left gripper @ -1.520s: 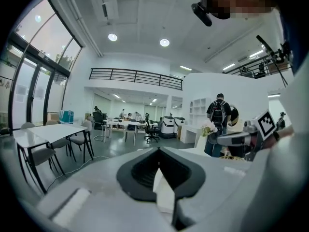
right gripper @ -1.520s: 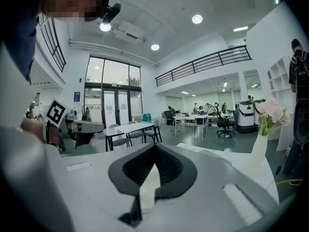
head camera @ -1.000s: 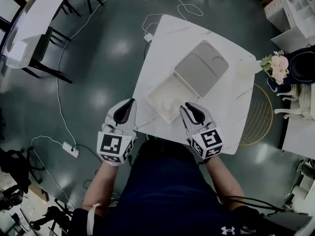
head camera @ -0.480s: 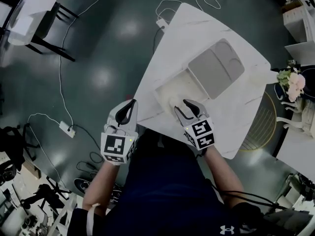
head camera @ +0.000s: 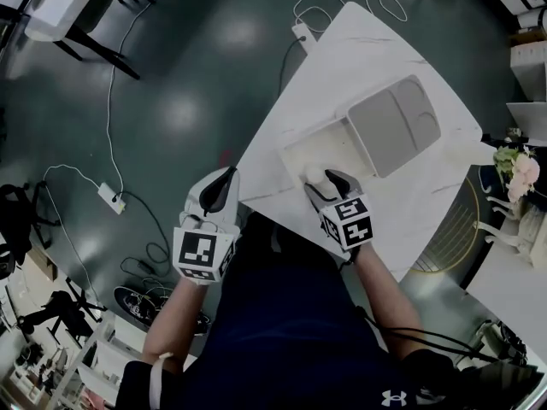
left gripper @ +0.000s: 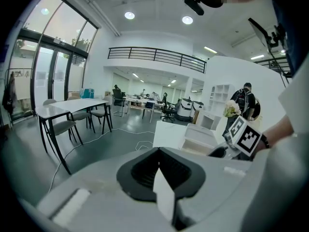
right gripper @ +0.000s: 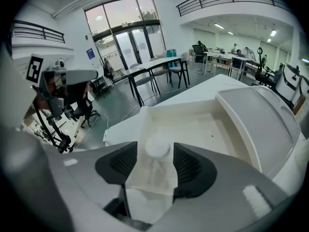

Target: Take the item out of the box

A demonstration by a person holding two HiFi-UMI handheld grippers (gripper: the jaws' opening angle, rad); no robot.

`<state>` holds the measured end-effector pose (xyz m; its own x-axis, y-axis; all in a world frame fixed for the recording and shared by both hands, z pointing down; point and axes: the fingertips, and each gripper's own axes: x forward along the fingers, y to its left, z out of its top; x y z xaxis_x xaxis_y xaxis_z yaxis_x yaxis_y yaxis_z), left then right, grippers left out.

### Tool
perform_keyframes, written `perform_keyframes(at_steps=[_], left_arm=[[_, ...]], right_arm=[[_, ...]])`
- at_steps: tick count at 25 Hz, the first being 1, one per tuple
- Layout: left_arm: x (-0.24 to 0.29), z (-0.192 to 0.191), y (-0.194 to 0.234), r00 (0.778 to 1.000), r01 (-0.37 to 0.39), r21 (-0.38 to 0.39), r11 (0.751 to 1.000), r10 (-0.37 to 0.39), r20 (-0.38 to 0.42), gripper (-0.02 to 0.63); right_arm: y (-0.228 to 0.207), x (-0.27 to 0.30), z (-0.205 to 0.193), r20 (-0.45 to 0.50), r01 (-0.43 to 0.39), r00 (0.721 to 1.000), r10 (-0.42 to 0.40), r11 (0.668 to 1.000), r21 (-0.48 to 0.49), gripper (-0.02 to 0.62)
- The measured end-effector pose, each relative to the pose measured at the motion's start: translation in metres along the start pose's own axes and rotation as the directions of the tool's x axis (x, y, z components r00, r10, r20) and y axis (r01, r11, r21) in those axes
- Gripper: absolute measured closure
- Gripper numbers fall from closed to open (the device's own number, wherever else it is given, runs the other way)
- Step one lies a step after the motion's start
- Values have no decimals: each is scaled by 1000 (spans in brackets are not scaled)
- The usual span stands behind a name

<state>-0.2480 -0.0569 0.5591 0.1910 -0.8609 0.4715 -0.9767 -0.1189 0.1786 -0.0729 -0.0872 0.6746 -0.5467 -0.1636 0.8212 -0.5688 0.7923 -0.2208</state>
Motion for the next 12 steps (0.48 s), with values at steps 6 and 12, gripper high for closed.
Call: perform_keyframes(at_steps=[6,12], left_arm=[[-16,-6,6,999,-39,-37,999,39,1,604],[-26,-4,4,999,-51,-36,998,51,10,604]], right_arm=[[-3,8,-5,-40,16,999,-18,998,-55,423],[1,0,1,-2,22,1000,-22,998,-60,433]])
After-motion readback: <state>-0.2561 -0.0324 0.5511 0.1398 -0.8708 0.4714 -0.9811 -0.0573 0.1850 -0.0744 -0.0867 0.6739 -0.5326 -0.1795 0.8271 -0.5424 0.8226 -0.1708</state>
